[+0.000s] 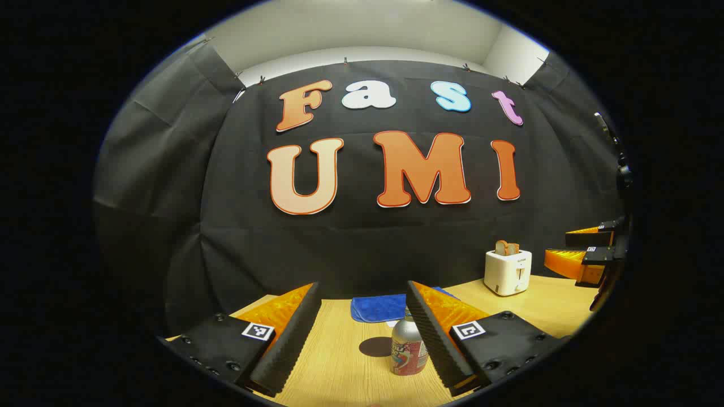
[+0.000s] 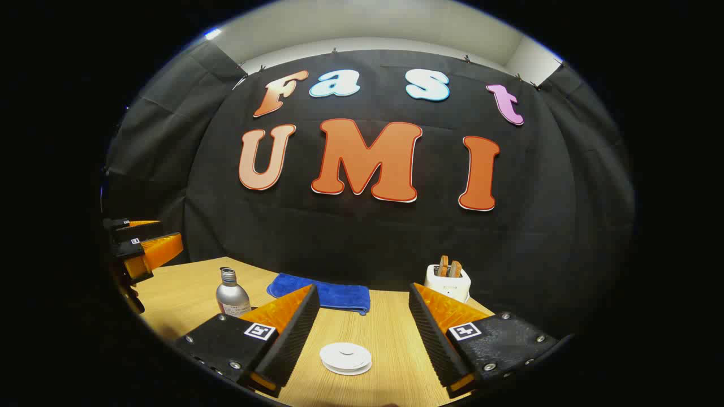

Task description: Open the teacup lid with one hand, grasp the water bottle and pour water into the teacup with the other hand; after pouring, place the water bottle on the coaster and then close the teacup lid.

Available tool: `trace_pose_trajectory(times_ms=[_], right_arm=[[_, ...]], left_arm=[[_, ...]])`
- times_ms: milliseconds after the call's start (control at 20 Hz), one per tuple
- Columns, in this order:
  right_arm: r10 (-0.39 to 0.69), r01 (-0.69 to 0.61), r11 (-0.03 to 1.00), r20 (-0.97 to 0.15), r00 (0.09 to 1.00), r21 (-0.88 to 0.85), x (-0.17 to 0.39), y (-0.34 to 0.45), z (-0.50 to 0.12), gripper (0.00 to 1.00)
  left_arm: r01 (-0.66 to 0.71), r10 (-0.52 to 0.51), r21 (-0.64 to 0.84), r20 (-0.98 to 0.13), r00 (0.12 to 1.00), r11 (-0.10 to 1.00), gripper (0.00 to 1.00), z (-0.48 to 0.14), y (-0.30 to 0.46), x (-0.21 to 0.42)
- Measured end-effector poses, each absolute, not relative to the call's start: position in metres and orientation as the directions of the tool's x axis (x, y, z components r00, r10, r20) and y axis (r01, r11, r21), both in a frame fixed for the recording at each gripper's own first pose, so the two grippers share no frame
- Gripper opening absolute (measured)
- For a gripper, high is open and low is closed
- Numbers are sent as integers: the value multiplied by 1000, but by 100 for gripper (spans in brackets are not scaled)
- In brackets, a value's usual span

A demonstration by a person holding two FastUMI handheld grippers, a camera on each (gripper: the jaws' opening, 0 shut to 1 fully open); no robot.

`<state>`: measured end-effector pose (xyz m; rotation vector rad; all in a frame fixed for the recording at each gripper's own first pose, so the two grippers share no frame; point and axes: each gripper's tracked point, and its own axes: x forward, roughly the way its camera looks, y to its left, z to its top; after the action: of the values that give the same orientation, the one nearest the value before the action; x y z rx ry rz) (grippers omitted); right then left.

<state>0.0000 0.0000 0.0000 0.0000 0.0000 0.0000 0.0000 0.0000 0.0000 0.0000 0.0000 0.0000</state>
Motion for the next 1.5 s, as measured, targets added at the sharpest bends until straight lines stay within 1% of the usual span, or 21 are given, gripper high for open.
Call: trace_pose_trajectory(times_ms=[250,500,550,600,800,850,900,1000,1250,1400,1500], right_arm=[[7,-7,1000,19,1000,-5,-1,5,7,95],[5,-6,1000,-32,999,-27,5,7,-10,96],[8,-9,1000,-34,999,-22,5,7,-9,95],[9,-10,1000,-32,999,-18,6,7,-8,96],[14,-15,1000,-36,999,-14,11,5,-12,95],[11,-12,1000,-47,999,-17,15,4,-17,95],[11,-12,1000,-66,998,-20,18,3,-25,92],[26,-28,999,-103,994,-20,26,7,-41,88],[67,-69,998,-254,965,0,45,16,-93,78],[103,-96,995,-303,947,36,50,24,-119,72],[114,-106,993,-326,939,41,53,28,-132,69]], left_arm=[[-7,7,-4,-12,1000,1000,98,-3,2,1],[-5,4,-8,-12,1000,1000,97,-3,1,4],[-5,5,-8,-11,1000,1000,100,-4,0,3],[-3,3,-8,-12,1000,1000,98,-4,-2,4],[0,0,-5,-17,1000,1000,97,-8,-3,4],[-2,2,-1,-21,1000,1000,99,-9,-3,6],[-3,3,3,-25,1000,1000,97,-11,-4,5],[-3,4,12,-31,1000,1000,98,-15,-6,6],[-1,2,28,-49,999,1000,99,-24,-7,7],[-9,12,39,-62,998,999,97,-31,-5,8],[-12,16,45,-74,997,999,98,-35,-2,10]])
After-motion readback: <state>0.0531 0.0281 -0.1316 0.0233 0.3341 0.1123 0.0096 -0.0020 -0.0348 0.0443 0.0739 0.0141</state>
